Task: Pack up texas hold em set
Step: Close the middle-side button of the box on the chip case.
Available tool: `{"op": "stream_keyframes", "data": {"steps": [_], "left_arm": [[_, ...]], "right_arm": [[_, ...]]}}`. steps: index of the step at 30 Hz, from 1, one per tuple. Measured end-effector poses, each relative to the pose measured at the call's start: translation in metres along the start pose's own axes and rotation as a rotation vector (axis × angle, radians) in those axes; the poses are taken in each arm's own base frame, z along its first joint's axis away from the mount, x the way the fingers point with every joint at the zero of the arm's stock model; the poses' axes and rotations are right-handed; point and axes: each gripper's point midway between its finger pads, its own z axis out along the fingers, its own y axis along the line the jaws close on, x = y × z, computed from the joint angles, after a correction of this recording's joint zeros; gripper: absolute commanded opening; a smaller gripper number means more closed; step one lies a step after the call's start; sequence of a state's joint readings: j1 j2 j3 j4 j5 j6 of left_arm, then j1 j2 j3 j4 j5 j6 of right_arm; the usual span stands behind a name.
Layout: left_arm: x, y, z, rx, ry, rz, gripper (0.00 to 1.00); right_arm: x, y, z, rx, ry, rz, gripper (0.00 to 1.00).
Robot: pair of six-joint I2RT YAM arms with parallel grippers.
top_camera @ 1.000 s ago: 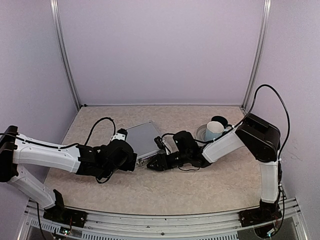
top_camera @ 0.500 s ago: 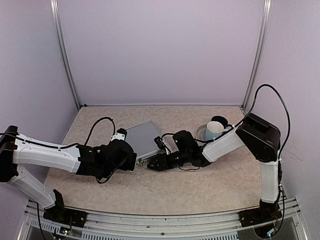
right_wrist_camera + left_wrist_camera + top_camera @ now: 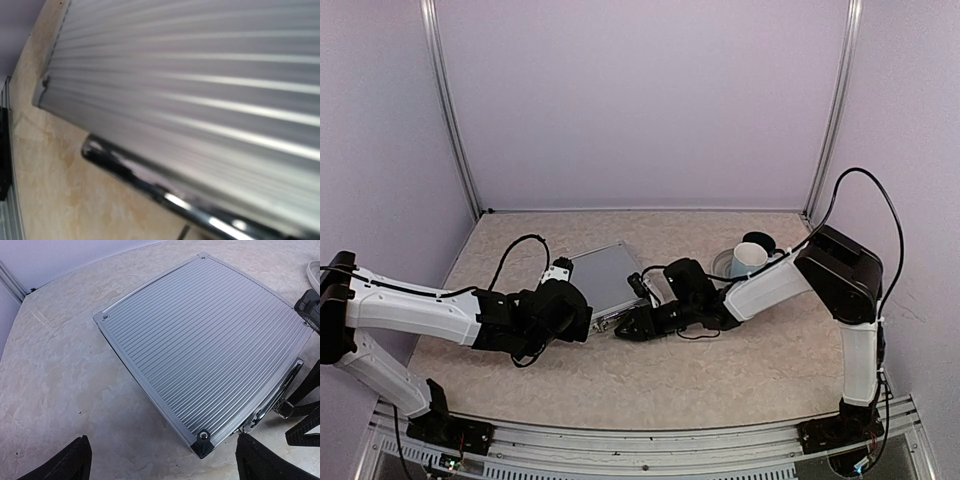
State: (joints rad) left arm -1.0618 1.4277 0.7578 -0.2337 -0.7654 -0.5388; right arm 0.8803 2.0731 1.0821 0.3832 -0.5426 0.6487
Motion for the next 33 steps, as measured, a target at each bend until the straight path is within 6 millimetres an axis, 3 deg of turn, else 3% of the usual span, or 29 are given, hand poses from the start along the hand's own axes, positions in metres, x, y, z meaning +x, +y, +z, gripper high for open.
{"op": "stream_keyframes", "data": {"steps": [11, 23, 33], "left_arm": [[0.0, 0.001, 0.0, -0.004, 0.001, -0.001, 0.99], [0.002, 0.002, 0.0, -0.009, 0.007, 0.006, 0.99], [0.003, 0.005, 0.0, -0.021, 0.008, 0.014, 0.99]], "right_arm": [[-0.003, 0.007, -0.002, -0.02, 0.005, -0.005, 0.5], [-0.022, 0.017, -0.001, -0.034, -0.033, -0.032, 0.5], [-0.027, 0.014, -0.001, -0.015, -0.06, -0.029, 0.5]]}}
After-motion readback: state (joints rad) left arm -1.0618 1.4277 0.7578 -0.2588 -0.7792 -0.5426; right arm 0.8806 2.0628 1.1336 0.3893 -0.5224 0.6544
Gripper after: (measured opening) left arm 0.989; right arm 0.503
